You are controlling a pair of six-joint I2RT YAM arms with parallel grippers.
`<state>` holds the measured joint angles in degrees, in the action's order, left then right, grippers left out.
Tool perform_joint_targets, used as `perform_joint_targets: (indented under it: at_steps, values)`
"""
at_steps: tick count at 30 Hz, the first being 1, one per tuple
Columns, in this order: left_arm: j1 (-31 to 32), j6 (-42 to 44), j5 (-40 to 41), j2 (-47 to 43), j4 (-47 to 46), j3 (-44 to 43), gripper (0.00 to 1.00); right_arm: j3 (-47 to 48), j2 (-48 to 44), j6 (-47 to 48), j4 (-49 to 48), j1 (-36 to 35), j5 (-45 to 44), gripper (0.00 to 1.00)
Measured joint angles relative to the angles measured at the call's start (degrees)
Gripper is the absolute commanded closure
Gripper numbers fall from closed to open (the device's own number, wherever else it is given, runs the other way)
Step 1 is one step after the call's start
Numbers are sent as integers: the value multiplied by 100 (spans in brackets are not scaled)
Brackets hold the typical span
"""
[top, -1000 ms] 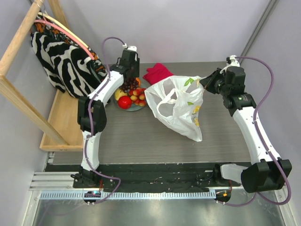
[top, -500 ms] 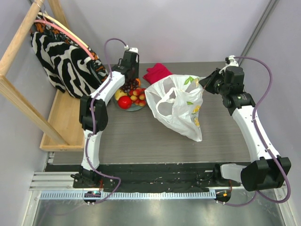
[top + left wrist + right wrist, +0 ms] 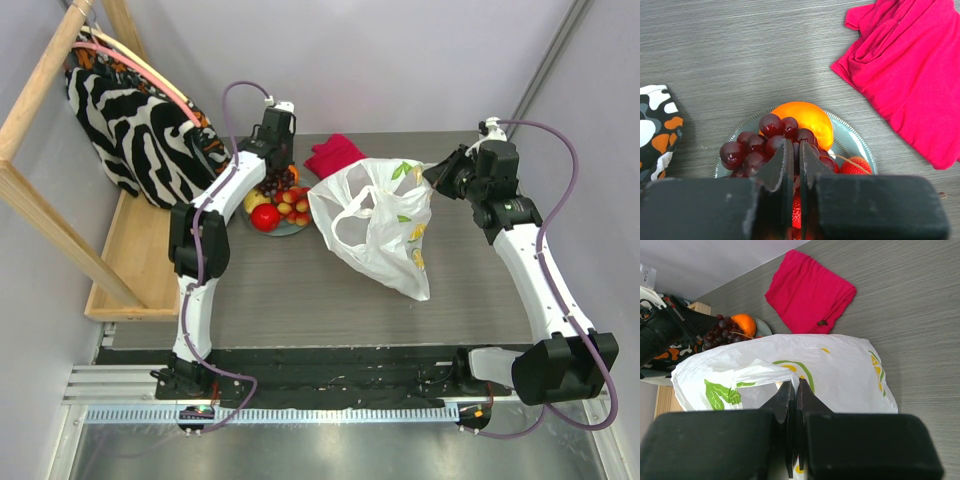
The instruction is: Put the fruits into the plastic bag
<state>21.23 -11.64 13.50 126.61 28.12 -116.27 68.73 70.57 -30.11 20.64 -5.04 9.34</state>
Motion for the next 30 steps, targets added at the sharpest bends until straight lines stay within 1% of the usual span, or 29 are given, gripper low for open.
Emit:
perform_joint_targets:
  at_steps: [10,15,20,30]
  values:
    - [42,74,-2,-70,-4,15,100,-28,-7,0,-57,0,-2,99]
    - [101,219,11,-455,-15,260,100,-50,-7,4,-114,0,0,99]
    - [195,372,98,-968,-227,525,100,-50,-7,22,-146,0,4,99]
    - [387,468,105,-1576,-568,581,100,-61,-72,129,-179,0,22,99]
